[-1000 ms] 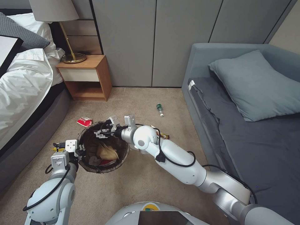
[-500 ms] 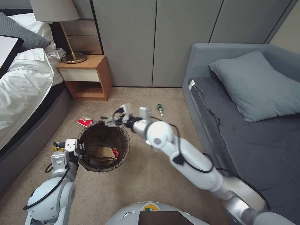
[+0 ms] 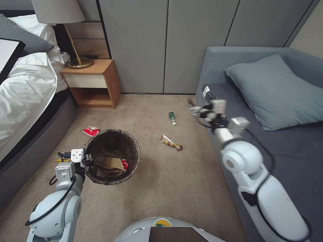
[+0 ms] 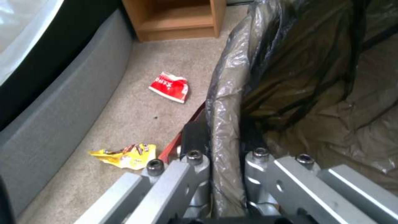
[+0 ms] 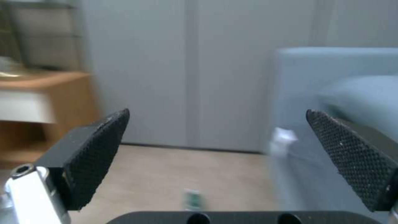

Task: Pick up the trash bin, then pick up the garbage from the floor and place it into the trash bin.

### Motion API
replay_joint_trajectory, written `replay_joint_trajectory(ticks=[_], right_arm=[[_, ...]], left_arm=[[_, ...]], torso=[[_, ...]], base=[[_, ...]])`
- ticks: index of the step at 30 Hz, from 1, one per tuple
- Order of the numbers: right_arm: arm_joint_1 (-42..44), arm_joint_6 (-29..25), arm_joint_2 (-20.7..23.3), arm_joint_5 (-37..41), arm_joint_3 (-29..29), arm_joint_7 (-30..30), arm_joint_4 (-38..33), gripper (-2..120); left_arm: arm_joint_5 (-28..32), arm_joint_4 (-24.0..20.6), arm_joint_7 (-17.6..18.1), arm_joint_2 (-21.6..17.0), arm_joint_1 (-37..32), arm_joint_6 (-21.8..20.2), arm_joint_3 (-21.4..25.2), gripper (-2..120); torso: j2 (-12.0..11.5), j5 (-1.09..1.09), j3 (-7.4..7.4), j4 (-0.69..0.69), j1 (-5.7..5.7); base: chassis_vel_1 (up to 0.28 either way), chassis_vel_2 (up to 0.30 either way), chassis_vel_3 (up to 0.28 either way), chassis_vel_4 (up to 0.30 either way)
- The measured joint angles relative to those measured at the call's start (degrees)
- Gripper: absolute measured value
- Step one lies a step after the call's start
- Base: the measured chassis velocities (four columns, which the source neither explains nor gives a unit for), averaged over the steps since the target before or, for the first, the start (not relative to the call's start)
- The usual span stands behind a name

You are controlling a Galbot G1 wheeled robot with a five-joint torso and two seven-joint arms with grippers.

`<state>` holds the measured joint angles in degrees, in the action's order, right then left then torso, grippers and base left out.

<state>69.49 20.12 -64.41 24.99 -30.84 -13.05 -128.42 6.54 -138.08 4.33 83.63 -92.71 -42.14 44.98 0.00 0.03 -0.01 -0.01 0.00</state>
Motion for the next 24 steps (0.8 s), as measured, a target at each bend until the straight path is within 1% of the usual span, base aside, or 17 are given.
replay_joint_trajectory(ticks=[1, 2, 3, 4, 5, 6, 7, 10, 11, 14, 15, 16, 17, 24], right_arm=[[3.3, -2.0, -1.3, -2.6, -2.8, 0.8, -0.4, 100], [6.9, -5.0, -3.2, -5.7, -5.3, 1.9, -0.7, 100], [9.8, -8.3, -5.3, -9.4, -7.1, 2.3, -0.7, 100], [9.8, -8.3, -5.3, -9.4, -7.1, 2.3, -0.7, 100], [12.0, -11.3, -7.4, -12.7, -8.4, 2.6, -0.7, 100], [13.4, -12.9, -9.2, -14.5, -9.0, 2.7, -0.8, 100], [13.4, -12.9, -9.2, -14.5, -9.0, 2.7, -0.8, 100], [17.7, -16.7, -14.9, -18.4, -10.1, 2.6, -0.7, 100], [17.7, -16.7, -14.9, -18.4, -10.1, 2.6, -0.7, 100], [19.4, -20.2, -17.9, -21.4, -11.3, 3.3, 0.5, 100], [19.4, -20.2, -17.9, -21.4, -11.3, 3.3, 0.5, 100], [19.8, -22.3, -18.6, -22.8, -11.7, 3.5, 1.6, 100], [20.3, -22.9, -18.8, -22.9, -11.8, 3.5, 2.0, 100], [20.7, -22.9, -19.4, -21.8, -12.6, 4.1, 2.9, 100]], left_arm=[[0.0, -0.1, 0.0, 0.0, 0.0, 0.0, 0.0, 4], [0.0, -0.3, -0.1, 0.0, -0.2, 0.0, 0.0, 4], [0.0, -0.5, -0.1, 0.0, -0.3, 0.0, 0.0, 4], [0.0, -0.5, -0.1, 0.0, -0.3, 0.0, 0.0, 4], [0.0, -0.5, -0.1, 0.1, -0.4, 0.0, 0.0, 4], [0.0, -0.6, -0.1, 0.1, -0.5, 0.0, 0.0, 4], [0.0, -0.6, -0.1, 0.1, -0.5, 0.0, 0.0, 4], [0.1, -0.9, -0.1, 0.2, -0.7, 0.0, 0.0, 4], [0.1, -0.9, -0.1, 0.2, -0.7, 0.0, 0.0, 4], [0.4, -1.1, -0.2, 0.0, -0.8, 0.0, 0.1, 4], [0.4, -1.1, -0.2, 0.0, -0.8, 0.0, 0.1, 4], [0.5, -1.1, -0.2, -0.2, -0.8, 0.0, 0.1, 4], [0.6, -1.1, -0.2, -0.3, -0.7, 0.0, 0.2, 4], [0.8, -1.2, -0.1, -0.2, -0.9, 0.0, 0.2, 4]], torso=[[0.0, 0.0, 0.0, -0.01, 0.0], [0.0, -0.01, 0.0, -0.04, 0.0], [0.0, -0.02, 0.0, -0.03, 0.0], [0.0, -0.02, 0.0, -0.03, 0.0], [0.0, -0.01, 0.0, -0.02, 0.0], [0.0, -0.03, 0.0, 0.03, 0.0], [0.0, -0.03, 0.0, 0.03, 0.0], [0.0, -0.02, 0.0, 0.03, 0.0], [0.0, -0.02, 0.0, 0.03, 0.0], [0.0, -0.03, 0.0, -0.01, 0.0], [0.0, -0.03, 0.0, -0.01, 0.0], [0.0, -0.04, 0.0, 0.02, 0.0], [0.0, -0.03, 0.0, 0.01, 0.0], [0.0, -0.04, 0.0, 0.01, 0.0]], base=[[0.0, 0.0, 0.0, 0.0], [0.0, 0.0, 0.0, 0.0], [0.0, 0.0, 0.0, 0.0], [0.0, 0.0, 0.0, 0.0], [0.0, 0.0, 0.0, 0.0], [0.0, 0.0, 0.0, 0.0], [0.0, 0.0, 0.0, 0.0], [0.0, 0.0, 0.0, 0.0], [0.0, 0.0, 0.0, 0.0], [0.0, 0.0, 0.0, 0.0], [0.0, 0.0, 0.0, 0.0], [0.0, 0.0, 0.0, 0.0], [0.0, 0.0, 0.0, 0.0], [0.0, 0.0, 0.0, 0.0]])
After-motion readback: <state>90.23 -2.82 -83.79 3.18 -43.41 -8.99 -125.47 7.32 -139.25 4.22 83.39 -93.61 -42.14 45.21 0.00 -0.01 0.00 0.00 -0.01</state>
